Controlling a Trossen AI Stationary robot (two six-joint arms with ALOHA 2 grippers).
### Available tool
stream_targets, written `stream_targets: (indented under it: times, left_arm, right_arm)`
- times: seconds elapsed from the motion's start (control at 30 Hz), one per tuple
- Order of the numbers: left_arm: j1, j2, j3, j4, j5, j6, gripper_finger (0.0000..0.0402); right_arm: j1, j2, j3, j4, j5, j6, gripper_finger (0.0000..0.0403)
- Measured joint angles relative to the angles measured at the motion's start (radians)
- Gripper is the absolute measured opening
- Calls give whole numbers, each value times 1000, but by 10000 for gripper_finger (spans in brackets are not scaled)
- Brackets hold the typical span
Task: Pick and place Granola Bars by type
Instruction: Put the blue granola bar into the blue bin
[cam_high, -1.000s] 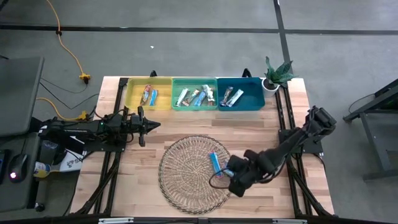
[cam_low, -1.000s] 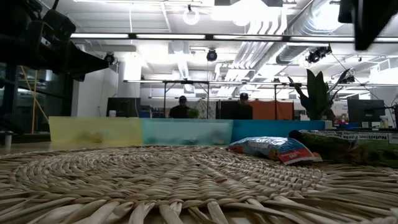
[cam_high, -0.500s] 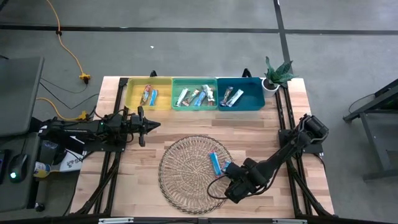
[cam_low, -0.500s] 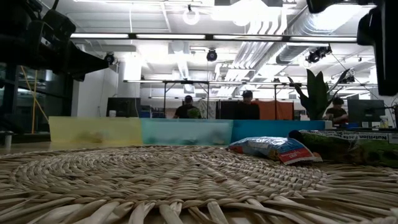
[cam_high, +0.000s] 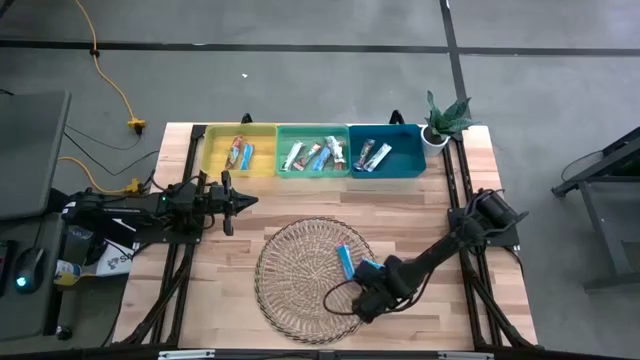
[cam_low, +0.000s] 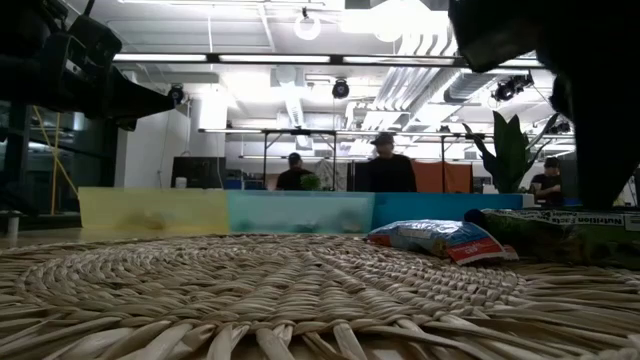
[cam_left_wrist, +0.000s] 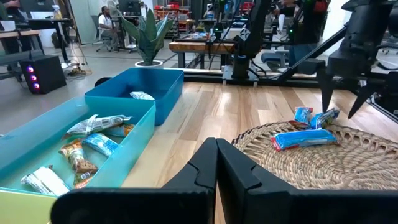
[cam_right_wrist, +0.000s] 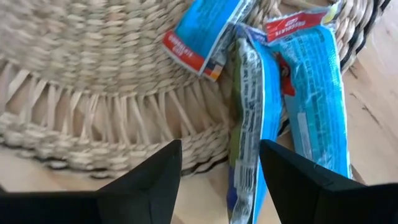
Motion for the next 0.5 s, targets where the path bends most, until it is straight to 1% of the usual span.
stream_targets:
  times: [0.5]
  left_arm:
    - [0,0,0,0,0,0,0]
  right_arm:
    - [-69,67,0,0,-56,4,202]
